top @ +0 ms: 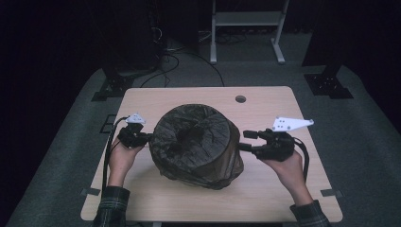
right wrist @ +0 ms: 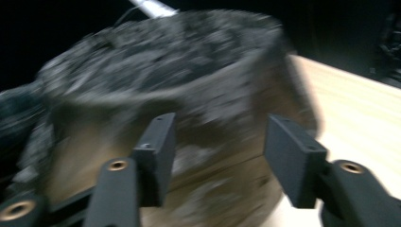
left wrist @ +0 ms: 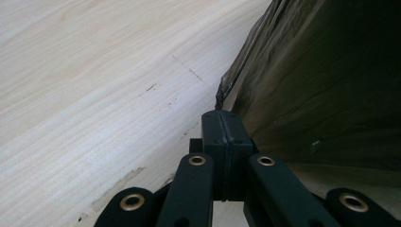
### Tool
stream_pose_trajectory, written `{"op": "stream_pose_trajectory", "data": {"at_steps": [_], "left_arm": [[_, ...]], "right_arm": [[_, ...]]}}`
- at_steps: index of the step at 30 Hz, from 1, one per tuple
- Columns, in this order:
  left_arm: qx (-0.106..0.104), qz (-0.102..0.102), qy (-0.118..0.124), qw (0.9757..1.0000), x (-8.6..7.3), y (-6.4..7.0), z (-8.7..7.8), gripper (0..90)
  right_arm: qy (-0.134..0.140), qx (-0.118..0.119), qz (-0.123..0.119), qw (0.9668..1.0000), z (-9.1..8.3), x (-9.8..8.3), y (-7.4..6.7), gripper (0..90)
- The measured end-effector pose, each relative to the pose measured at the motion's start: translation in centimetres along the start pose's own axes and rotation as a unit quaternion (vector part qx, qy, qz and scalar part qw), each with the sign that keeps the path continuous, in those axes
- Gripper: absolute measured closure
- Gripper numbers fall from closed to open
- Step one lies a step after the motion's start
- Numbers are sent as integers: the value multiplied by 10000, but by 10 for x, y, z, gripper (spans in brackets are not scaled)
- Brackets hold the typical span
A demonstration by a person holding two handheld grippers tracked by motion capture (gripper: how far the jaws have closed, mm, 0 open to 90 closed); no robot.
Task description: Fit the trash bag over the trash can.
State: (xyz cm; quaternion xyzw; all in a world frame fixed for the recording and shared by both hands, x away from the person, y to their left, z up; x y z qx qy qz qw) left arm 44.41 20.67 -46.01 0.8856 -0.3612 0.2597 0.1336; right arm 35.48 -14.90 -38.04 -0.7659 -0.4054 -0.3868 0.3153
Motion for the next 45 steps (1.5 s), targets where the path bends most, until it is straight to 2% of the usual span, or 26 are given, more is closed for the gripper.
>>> {"op": "stream_pose_trajectory", "data": {"at_steps": [2,4,9,10,11,13,14,15,17,21,26,28,30,33,34,35,36,37,39,42,45], "left_arm": [[-1,9,11,10000,0,1,-1,900],[0,14,1,10000,0,2,-1,900],[-14,26,1,10000,1,3,0,900],[-23,24,3,10000,1,3,0,900],[-25,25,3,10000,1,3,0,900],[-39,34,8,10000,1,3,-1,900],[-39,40,11,10000,1,4,-1,900],[-41,39,11,10000,1,4,-1,900],[-50,33,21,10000,1,4,0,900],[-59,53,-30,10000,0,5,5,900],[-93,-8,-132,9999,-5,5,17,900],[-71,-19,-245,9997,-9,3,22,900],[-80,-65,-259,9996,-11,2,27,900],[-123,-64,-235,9996,-12,2,28,899],[-141,-70,-127,9998,-11,2,25,898],[-153,-70,-78,9998,-10,2,22,853],[-107,-95,25,9999,-8,2,17,810],[-86,-103,50,9999,-7,1,14,765],[-140,-138,166,9997,-7,0,4,684],[-136,-241,386,9989,-7,-3,-10,529],[-178,-307,463,9983,-10,-3,-21,397]], "right_arm": [[-30,158,-86,9998,1,-5,-14,346],[-102,207,-150,9996,8,-8,-24,315],[-167,340,-247,9990,26,-6,-35,314],[-199,319,-270,9989,30,-6,-37,350],[-184,322,-335,9988,32,-5,-39,423],[-183,305,-403,9986,35,-6,-41,619],[-209,229,-489,9983,36,-6,-42,751],[-204,266,-540,9980,36,-7,-43,820],[-273,289,-575,9976,37,-9,-45,900],[-552,178,-675,9960,44,-18,-46,900],[-996,70,-628,9930,57,-43,-40,900],[-1226,25,-557,9909,65,-57,-35,900],[-1425,-37,-534,9883,71,-71,-30,900],[-1562,-83,-495,9865,75,-80,-25,900],[-1537,-43,-448,9871,75,-82,-24,900],[-1499,-32,-415,9878,73,-82,-24,900],[-1454,-58,-445,9884,72,-81,-23,864],[-1338,-73,-442,9900,69,-78,-23,747],[-1235,-82,-364,9916,65,-74,-23,638],[-1142,-207,-375,9925,58,-69,-22,485],[-1078,-333,-324,9931,52,-64,-20,330]]}}
Point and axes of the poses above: each handheld gripper's, and its own axes: z roughly forward along the jaws, x roughly out of its top, y roughly to its right, the point moved 8 cm from there along z, roughly forward along the jaws, and after that the axes turned 11 degrees about -y, right-handed, at the moved point
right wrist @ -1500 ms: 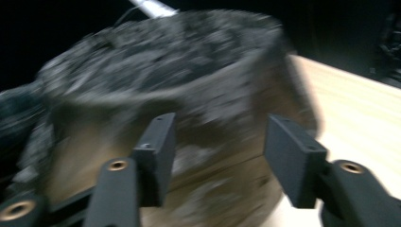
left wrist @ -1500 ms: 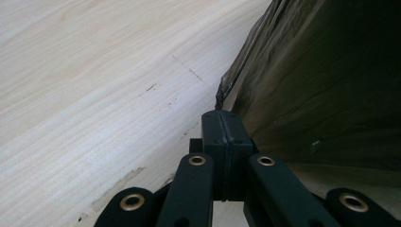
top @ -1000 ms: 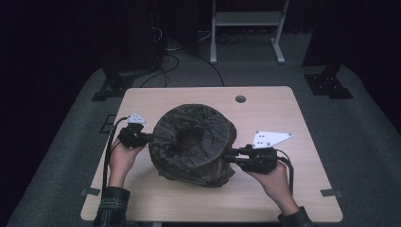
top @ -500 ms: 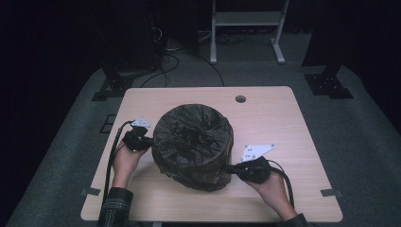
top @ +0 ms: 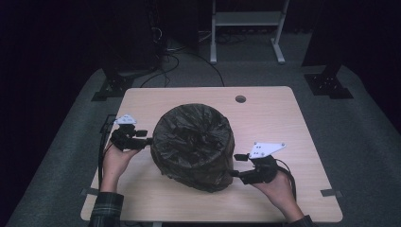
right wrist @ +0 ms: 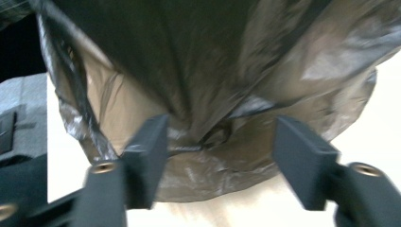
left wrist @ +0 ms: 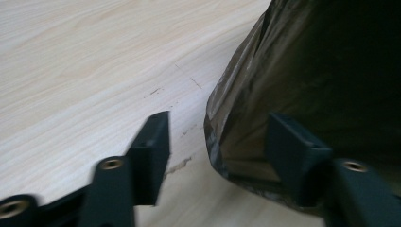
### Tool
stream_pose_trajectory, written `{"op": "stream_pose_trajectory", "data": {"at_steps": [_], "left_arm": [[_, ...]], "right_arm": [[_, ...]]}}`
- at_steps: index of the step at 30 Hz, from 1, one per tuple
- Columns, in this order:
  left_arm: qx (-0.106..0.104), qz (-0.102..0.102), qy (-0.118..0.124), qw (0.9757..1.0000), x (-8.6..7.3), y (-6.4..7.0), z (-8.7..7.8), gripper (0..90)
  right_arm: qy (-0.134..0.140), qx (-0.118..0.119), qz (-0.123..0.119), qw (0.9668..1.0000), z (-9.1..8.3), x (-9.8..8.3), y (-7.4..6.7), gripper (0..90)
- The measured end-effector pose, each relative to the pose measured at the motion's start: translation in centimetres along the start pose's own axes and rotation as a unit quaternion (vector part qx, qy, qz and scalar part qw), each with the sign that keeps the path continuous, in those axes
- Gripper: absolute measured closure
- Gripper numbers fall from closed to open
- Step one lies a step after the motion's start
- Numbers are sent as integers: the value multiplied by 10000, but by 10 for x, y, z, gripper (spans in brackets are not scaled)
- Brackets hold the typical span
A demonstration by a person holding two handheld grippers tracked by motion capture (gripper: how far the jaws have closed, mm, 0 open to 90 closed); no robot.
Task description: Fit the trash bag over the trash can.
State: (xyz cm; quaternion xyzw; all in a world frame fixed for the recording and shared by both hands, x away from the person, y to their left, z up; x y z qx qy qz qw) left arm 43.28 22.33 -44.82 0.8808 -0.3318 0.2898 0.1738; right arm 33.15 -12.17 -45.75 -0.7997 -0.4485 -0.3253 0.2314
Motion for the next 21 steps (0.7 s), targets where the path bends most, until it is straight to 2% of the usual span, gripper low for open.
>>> {"op": "stream_pose_trajectory", "data": {"at_steps": [4,6,8,10,14,17,21], "left_arm": [[-86,68,33,9999,-7,6,-12,272],[-92,143,9,9999,-11,11,-16,199],[-94,279,-43,9996,-16,17,-20,157],[-10,377,-97,9992,-21,21,-23,85],[-48,499,-83,9987,-30,34,-27,21],[42,647,-101,9978,-38,44,-26,0],[22,771,-212,9968,-50,57,-22,0]], "right_arm": [[135,-134,49,9998,-10,8,4,155],[176,-33,63,9998,-15,12,4,129],[233,-86,73,9997,-21,16,7,103],[295,-124,76,9995,-28,21,10,103],[408,-207,-35,9989,-42,33,13,103],[417,-229,-99,9988,-49,41,14,103],[338,-273,-189,9989,-56,54,16,103]]}}
Point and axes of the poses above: each handheld gripper's, and its own axes: z roughly forward along the jaws, x roughly out of its top, y roughly to its right, the point moved 8 cm from there along z, roughly forward along the jaws, and after that the axes turned 11 degrees about -y, right-handed, at the moved point
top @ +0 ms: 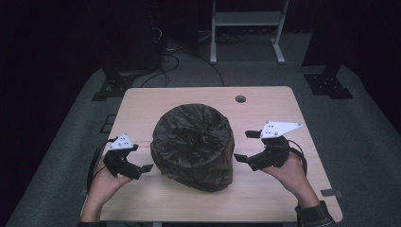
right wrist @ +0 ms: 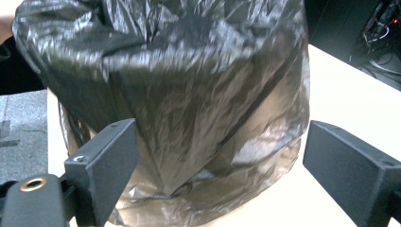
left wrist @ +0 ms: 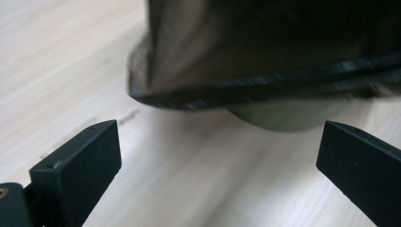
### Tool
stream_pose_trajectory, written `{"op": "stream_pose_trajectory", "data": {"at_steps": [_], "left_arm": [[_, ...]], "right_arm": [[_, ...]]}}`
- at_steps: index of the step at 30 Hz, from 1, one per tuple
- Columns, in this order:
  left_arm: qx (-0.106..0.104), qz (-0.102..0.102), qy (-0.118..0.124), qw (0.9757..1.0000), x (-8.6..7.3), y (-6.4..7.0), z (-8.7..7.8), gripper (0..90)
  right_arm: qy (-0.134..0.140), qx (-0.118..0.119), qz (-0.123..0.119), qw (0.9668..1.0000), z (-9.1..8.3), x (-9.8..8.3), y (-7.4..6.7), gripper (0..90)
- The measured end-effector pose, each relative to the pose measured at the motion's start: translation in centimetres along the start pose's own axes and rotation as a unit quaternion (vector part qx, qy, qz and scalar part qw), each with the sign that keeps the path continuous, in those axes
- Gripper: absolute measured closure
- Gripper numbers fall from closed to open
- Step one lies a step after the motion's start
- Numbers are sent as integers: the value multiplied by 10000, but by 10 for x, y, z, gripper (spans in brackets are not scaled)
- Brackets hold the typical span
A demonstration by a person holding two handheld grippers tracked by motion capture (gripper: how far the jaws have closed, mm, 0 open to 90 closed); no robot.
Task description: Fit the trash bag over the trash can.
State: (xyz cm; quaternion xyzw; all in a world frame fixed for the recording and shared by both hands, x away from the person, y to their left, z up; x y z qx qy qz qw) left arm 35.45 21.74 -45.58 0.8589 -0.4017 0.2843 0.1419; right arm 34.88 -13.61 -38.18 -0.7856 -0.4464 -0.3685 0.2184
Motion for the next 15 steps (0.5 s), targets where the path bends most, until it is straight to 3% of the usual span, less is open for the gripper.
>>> {"op": "stream_pose_trajectory", "data": {"at_steps": [4,15], "left_arm": [[59,89,-137,9998,-13,12,5,0],[-206,440,-247,9985,-39,39,27,0]], "right_arm": [[-2,32,-59,10000,-3,13,1,103],[51,221,-282,9993,6,61,-4,103]]}}
Point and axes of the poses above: each handheld gripper's, and its own axes: z roughly forward along the jaws, x roughly out of its top, y roughly to its right, the point moved 8 cm from there along z, roughly forward along the jaws, and after that the axes turned 11 degrees about -y, right-handed, at the moved point
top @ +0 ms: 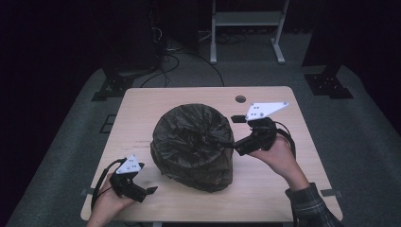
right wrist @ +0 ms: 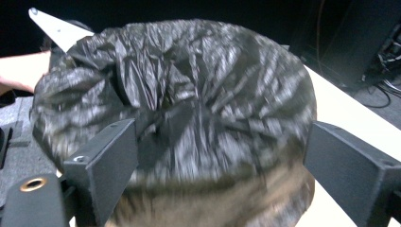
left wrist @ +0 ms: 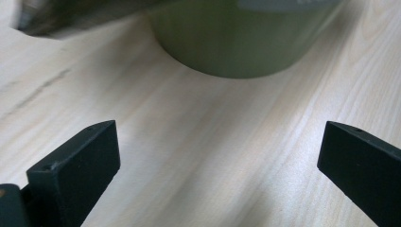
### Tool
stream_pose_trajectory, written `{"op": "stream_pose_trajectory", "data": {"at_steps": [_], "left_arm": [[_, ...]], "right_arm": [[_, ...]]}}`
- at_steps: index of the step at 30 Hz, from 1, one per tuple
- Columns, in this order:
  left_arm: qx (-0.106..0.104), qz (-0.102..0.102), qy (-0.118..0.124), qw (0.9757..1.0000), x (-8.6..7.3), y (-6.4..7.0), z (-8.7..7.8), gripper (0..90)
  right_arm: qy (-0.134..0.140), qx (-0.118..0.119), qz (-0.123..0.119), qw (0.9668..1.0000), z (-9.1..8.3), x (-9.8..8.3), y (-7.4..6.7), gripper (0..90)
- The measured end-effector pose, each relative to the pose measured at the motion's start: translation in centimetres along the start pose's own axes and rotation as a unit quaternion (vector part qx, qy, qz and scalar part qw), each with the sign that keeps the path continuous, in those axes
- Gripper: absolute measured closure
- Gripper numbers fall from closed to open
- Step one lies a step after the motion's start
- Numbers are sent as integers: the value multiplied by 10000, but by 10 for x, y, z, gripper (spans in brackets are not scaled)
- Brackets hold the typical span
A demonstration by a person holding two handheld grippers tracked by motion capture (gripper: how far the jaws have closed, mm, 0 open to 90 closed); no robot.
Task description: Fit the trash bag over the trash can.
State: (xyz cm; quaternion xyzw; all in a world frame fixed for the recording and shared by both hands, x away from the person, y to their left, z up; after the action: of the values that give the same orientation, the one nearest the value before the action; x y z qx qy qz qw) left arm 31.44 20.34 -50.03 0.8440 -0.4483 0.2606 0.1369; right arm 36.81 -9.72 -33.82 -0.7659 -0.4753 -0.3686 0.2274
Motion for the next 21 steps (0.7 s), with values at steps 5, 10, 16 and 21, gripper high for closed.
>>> {"op": "stream_pose_trajectory", "data": {"at_steps": [5,10,16,21], "left_arm": [[-103,2,-25,9999,-4,3,15,0],[-170,-7,-77,9998,-8,3,22,0],[-214,31,-233,9995,-12,4,31,0],[-208,109,-290,9993,-10,7,37,0]], "right_arm": [[-113,147,-186,9997,18,27,-5,103],[-338,260,-435,9981,51,46,-11,103],[-910,313,-618,9934,82,44,-14,102],[-1402,395,-689,9869,94,34,-17,102]]}}
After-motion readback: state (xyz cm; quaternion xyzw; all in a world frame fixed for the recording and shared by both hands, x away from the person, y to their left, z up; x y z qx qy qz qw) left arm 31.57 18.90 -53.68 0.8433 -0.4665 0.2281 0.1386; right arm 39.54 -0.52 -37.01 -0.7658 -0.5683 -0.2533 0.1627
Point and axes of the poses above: each handheld gripper's, and its own axes: z roughly forward along the jaws, x roughly out of its top, y roughly to its right, the point moved 8 cm from there along z, roughly forward along the jaws, and after that the axes turned 11 degrees about -y, right-handed, at the moved point
